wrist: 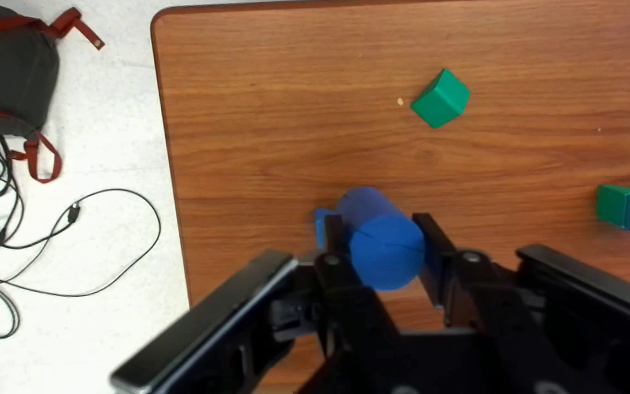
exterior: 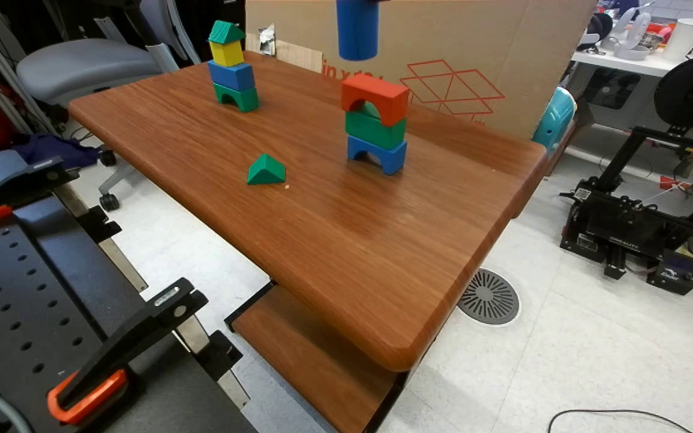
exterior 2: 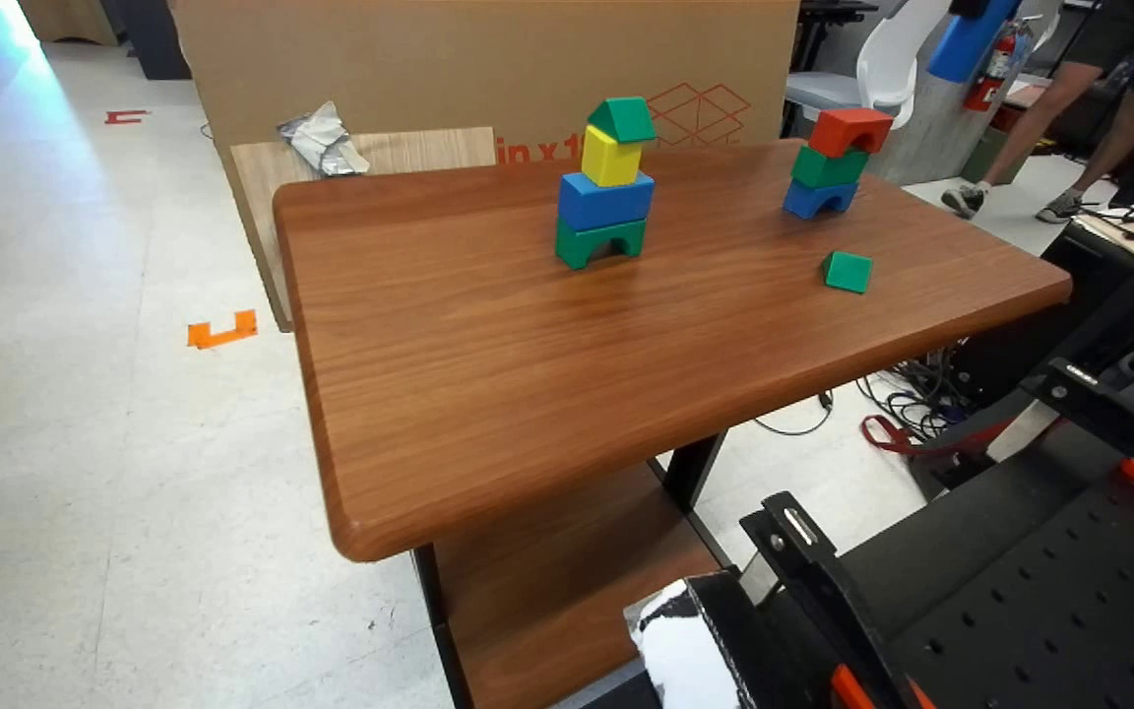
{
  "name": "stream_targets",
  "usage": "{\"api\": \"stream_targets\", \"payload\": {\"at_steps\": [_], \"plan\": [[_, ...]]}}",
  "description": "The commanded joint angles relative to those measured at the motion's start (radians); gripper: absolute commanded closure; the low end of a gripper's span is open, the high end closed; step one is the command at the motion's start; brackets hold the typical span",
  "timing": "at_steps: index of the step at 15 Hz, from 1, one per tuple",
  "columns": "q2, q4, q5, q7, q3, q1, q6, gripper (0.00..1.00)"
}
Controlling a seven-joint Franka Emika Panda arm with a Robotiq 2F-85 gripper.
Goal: Pick up the blue block and place it on the orange block
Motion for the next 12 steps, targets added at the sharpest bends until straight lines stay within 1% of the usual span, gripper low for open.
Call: {"api": "stream_targets", "payload": {"at_steps": [1, 8, 12], "plan": [[0.027, 0.064, 0.026, -0.015, 0.013, -0.010, -0.044, 0.92], [0.106, 0.154, 0.022, 0.001, 0.026, -0.008, -0.081, 0.92], [0.154, 0.200, 0.012, 0.012, 0.036, -0.004, -0.079, 0.92]]}}
